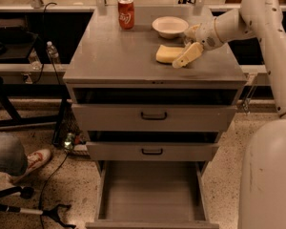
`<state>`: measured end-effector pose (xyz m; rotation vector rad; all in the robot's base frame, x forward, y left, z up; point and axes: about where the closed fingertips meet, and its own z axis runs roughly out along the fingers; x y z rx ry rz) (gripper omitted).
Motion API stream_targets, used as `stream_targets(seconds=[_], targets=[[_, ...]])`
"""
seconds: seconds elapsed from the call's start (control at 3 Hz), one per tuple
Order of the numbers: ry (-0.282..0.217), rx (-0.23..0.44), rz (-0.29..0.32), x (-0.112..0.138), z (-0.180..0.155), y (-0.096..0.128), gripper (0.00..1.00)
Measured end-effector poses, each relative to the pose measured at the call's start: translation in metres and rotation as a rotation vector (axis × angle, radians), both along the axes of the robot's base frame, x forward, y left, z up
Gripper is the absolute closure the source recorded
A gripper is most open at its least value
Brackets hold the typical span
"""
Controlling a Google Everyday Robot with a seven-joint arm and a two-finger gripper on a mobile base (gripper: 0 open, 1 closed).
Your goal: Pick sponge from bottom drawer and place on counter
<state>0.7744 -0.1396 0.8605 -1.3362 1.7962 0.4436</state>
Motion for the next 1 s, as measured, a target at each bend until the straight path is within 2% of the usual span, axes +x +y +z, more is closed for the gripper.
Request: stream_targets(seconds=[1.0], targets=[[-0.16, 0.0, -0.1, -0.012, 0.043, -0.038, 0.0]])
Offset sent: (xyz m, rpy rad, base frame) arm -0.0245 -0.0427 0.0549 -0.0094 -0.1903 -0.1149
